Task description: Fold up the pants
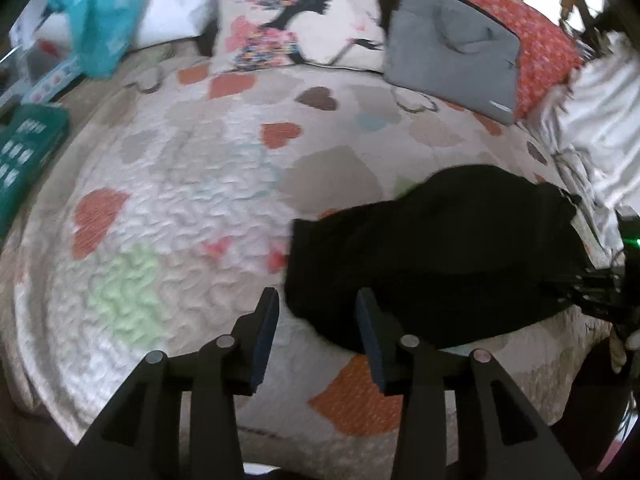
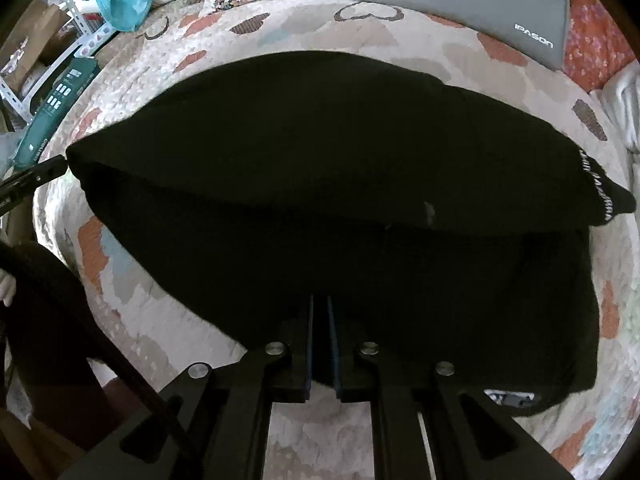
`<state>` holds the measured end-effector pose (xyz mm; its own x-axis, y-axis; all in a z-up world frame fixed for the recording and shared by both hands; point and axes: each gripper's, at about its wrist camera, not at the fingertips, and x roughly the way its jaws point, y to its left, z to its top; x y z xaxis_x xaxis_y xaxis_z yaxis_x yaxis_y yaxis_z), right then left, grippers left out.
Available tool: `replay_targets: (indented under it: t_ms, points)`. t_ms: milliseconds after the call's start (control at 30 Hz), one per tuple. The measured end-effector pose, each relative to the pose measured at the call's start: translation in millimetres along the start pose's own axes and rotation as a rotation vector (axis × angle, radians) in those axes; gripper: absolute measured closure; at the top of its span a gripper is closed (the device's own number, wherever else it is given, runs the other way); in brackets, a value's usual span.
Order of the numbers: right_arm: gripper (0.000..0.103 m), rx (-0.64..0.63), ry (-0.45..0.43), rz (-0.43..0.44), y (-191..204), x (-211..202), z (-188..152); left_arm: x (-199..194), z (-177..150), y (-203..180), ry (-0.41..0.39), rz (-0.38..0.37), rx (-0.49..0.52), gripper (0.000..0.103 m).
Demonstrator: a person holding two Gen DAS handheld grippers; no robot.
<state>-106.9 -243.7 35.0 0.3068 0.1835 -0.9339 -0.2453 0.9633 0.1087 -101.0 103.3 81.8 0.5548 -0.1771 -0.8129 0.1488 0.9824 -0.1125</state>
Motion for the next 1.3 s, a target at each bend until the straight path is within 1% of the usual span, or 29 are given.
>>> replay_targets:
  t_ms: [67, 100, 133, 167, 200, 267, 300, 333, 400, 433, 500, 533, 600, 667, 700, 733, 767, 800, 833, 867, 900, 967, 1000, 1133, 1200, 1267, 1300]
  points:
    - [0.090, 0.003, 0.004, 0.005, 1.4, -7.0, -1.9, -7.8, 0.0, 17.4, -0.013, -0.004, -0.086, 0.060]
    - [0.090, 0.004, 0.002, 0.012, 2.7, -12.4, -0.7, -10.8, 0.2, 29.0, -0.019, -0.022, -0.152, 0.059]
    - [0.089, 0.004, -0.007, 0.031, 6.0, -20.0, 1.6, -11.7, 0.9, 38.9, -0.021, -0.046, -0.213, 0.059]
    - [0.089, 0.001, -0.022, 0.055, 10.5, -27.0, 6.1, -9.9, 1.2, 51.6, -0.019, -0.093, -0.300, 0.059]
    - [0.086, -0.004, -0.040, 0.082, 15.7, -33.8, 13.2, -6.6, 1.5, 58.5, -0.017, -0.135, -0.351, 0.058]
    - [0.071, -0.026, -0.086, 0.149, 33.4, -45.4, 34.1, 3.0, 0.6, 67.3, -0.017, -0.201, -0.442, 0.059]
    - [0.058, -0.043, -0.106, 0.189, 44.4, -48.7, 46.2, 6.5, -1.5, 67.4, -0.022, -0.212, -0.463, 0.059]
    - [0.052, -0.066, -0.124, 0.232, 59.4, -50.4, 60.5, 9.3, -3.6, 66.2, -0.029, -0.225, -0.473, 0.059]
    - [0.051, -0.143, -0.136, 0.278, 90.8, -48.5, 81.9, 14.3, -11.8, 60.9, -0.032, -0.251, -0.466, 0.059]
    - [0.051, -0.218, -0.128, 0.291, 115.2, -43.0, 96.9, 15.7, -15.5, 58.2, -0.030, -0.261, -0.454, 0.059]
    - [0.051, -0.299, -0.100, 0.307, 146.1, -32.0, 115.5, 16.0, -24.4, 54.1, -0.037, -0.280, -0.429, 0.059]
    - [0.051, -0.352, -0.070, 0.322, 168.3, -21.1, 128.7, 15.3, -26.6, 53.3, -0.037, -0.285, -0.420, 0.059]
    - [0.051, -0.430, -0.028, 0.324, 200.4, -3.6, 141.1, 12.6, -28.5, 49.2, -0.044, -0.280, -0.383, 0.059]
    - [0.051, -0.506, 0.018, 0.306, 230.1, 16.7, 148.2, 12.1, -30.8, 46.9, -0.046, -0.266, -0.348, 0.059]
    - [0.052, -0.562, 0.044, 0.278, 247.5, 30.8, 149.5, 13.9, -31.7, 47.5, -0.041, -0.265, -0.346, 0.059]
    - [0.052, -0.610, 0.056, 0.228, 261.1, 43.4, 147.2, 16.3, -32.6, 49.4, -0.033, -0.265, -0.354, 0.059]
    - [0.052, -0.644, 0.063, 0.191, 264.8, 52.2, 147.2, 18.7, -33.9, 51.7, -0.025, -0.270, -0.366, 0.059]
    - [0.052, -0.678, 0.076, 0.143, 271.5, 62.9, 143.3, 21.4, -34.6, 54.8, -0.019, -0.281, -0.384, 0.059]
    - [0.065, -0.703, 0.098, 0.109, 275.5, 73.8, 139.7, 22.7, -35.1, 57.6, -0.018, -0.292, -0.398, 0.059]
    - [0.075, -0.716, 0.107, 0.081, 276.6, 80.4, 137.2, 23.3, -34.8, 59.5, -0.024, -0.308, -0.411, 0.059]
    - [0.079, -0.716, 0.118, 0.064, 274.8, 83.7, 135.4, 23.1, -34.4, 60.0, -0.030, -0.320, -0.413, 0.059]
    - [0.095, -0.657, 0.106, 0.109, 265.9, 76.2, 140.7, 23.7, -32.1, 58.2, -0.043, -0.342, -0.409, 0.059]
    - [0.097, -0.604, 0.104, 0.154, 258.8, 69.3, 146.4, 25.0, -30.5, 56.6, -0.047, -0.347, -0.407, 0.059]
    - [0.097, -0.505, 0.059, 0.219, 243.3, 45.0, 164.5, 31.2, -22.2, 48.8, -0.069, -0.398, -0.416, 0.059]
    - [0.097, -0.483, 0.051, 0.223, 242.4, 39.3, 171.4, 32.7, -16.8, 41.3, -0.088, -0.406, -0.404, 0.058]
    - [0.097, -0.462, 0.041, 0.228, 241.6, 36.7, 178.1, 35.6, -12.1, 32.4, -0.092, -0.411, -0.386, 0.052]
    - [0.097, -0.455, 0.037, 0.230, 242.0, 36.5, 181.8, 37.1, -10.3, 28.7, -0.091, -0.402, -0.375, 0.052]
